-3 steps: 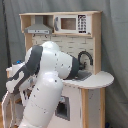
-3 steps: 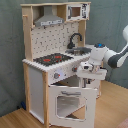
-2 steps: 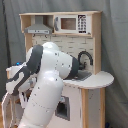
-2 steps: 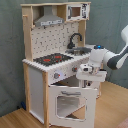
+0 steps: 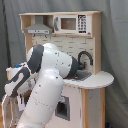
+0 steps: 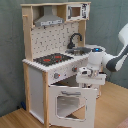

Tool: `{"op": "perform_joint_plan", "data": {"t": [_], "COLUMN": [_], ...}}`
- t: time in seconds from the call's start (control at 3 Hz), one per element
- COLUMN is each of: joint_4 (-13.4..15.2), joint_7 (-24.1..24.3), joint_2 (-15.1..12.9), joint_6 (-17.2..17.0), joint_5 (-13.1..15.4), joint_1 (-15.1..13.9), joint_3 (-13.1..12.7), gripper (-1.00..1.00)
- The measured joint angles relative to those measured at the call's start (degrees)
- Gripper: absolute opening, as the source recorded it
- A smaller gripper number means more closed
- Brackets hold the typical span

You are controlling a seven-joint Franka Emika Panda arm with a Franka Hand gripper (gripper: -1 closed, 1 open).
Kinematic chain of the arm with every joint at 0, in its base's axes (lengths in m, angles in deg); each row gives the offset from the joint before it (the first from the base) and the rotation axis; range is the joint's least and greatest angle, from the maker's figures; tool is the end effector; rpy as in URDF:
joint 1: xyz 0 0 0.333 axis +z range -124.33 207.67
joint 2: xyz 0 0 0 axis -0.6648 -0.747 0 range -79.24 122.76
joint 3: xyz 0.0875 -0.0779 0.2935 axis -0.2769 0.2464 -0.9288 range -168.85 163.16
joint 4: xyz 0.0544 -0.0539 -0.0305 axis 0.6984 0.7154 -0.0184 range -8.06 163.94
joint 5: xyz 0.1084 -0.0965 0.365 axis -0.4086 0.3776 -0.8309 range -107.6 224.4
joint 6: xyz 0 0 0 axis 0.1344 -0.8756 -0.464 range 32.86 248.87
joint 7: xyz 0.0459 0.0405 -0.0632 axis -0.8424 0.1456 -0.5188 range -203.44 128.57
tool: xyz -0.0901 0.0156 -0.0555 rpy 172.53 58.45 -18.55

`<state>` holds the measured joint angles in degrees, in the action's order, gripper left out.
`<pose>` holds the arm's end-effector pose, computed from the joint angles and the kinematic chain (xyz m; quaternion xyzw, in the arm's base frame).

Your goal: Play with the kitchen

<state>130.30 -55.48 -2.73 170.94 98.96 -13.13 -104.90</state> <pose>0.3099 0.3459 0.3242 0.6728 0.7369 0.0615 0.0217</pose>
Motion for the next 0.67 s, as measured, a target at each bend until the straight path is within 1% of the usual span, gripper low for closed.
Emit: {"op": "perform_joint_plan", "data": {"t": [0.33,0.67], "joint_4": [-0.7,-1.9], "joint_7": [2.8,5.6], "joint_2": [0.0,-0.1], "joint_6": [0.0,-0.2], "joint_5": [-0.1,-0.3], "joint_1": [4.4,8.5], "joint_3": [3.4,6.2], "gripper": [-1.0,-1.0]}}
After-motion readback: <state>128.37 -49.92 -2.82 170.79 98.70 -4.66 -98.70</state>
